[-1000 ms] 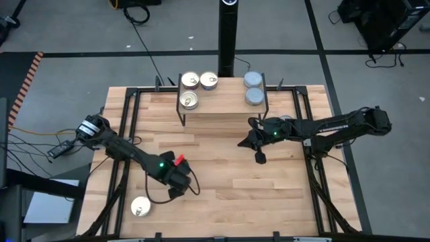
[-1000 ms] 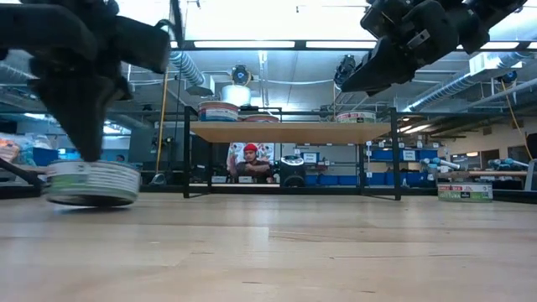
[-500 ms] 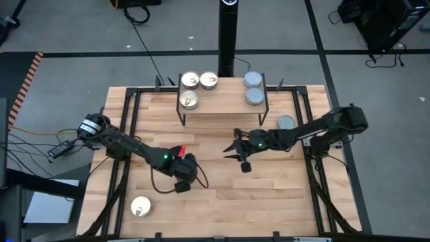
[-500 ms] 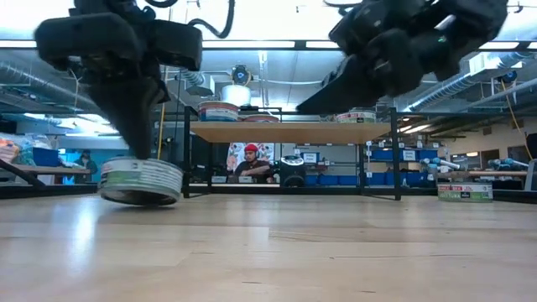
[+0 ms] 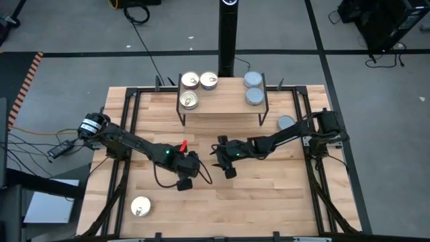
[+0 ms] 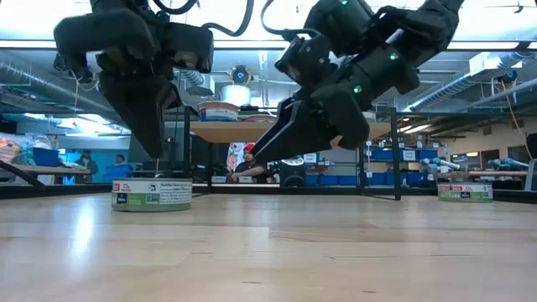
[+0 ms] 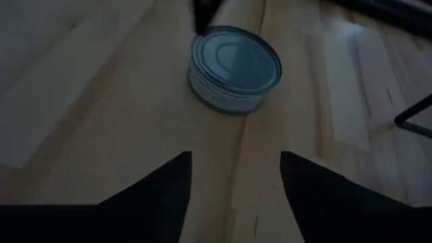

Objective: Stack canned seafood by type on shelf
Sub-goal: Put the bottom green tuna can on the shelf

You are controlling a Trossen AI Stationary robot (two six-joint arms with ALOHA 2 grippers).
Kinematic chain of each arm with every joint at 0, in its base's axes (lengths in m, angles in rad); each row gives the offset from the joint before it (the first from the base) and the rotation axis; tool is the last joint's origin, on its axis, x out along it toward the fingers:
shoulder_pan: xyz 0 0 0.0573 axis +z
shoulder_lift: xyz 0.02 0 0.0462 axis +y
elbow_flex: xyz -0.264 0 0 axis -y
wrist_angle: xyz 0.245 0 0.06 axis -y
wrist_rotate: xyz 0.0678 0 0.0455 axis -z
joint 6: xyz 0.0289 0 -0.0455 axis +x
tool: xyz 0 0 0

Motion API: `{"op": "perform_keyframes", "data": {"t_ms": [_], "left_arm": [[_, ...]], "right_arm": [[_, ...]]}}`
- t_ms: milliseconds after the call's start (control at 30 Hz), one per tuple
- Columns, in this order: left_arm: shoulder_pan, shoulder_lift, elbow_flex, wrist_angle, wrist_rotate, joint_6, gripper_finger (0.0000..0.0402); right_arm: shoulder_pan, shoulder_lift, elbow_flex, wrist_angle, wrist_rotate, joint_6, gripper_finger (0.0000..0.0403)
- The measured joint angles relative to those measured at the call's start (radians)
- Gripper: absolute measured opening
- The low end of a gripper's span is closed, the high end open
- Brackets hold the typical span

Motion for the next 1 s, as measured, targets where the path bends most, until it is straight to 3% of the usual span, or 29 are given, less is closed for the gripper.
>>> {"op": "perform_keyframes", "data": {"t_ms": [300, 467, 633, 900, 1000], "left_arm": [[-0.014, 0.058, 0.001, 0.024, 0.008, -0.051, 0.0120], [-0.014, 0.105, 0.007, 0.031, 0.027, -0.074, 0.0136], [-0.014, 0.108, 0.006, 0.020, -0.018, -0.084, 0.0120], [-0.013, 0.130, 0.005, -0.041, -0.072, -0.065, 0.0031], [-0.014, 0.149, 0.007, -0.045, -0.068, -0.051, 0.0014]], "right_arm": [[-0.004, 0.005, 0.011, -0.015, 0.000, 0.002, 0.0251], [-0.004, 0.005, 0.011, -0.019, 0.000, 0.003, 0.0243], [-0.004, 0.005, 0.011, -0.019, 0.000, 0.003, 0.0237], [-0.005, 0.004, 0.011, -0.018, 0.000, 0.003, 0.0231], [-0.005, 0.004, 0.011, -0.018, 0.000, 0.003, 0.0230]]}}
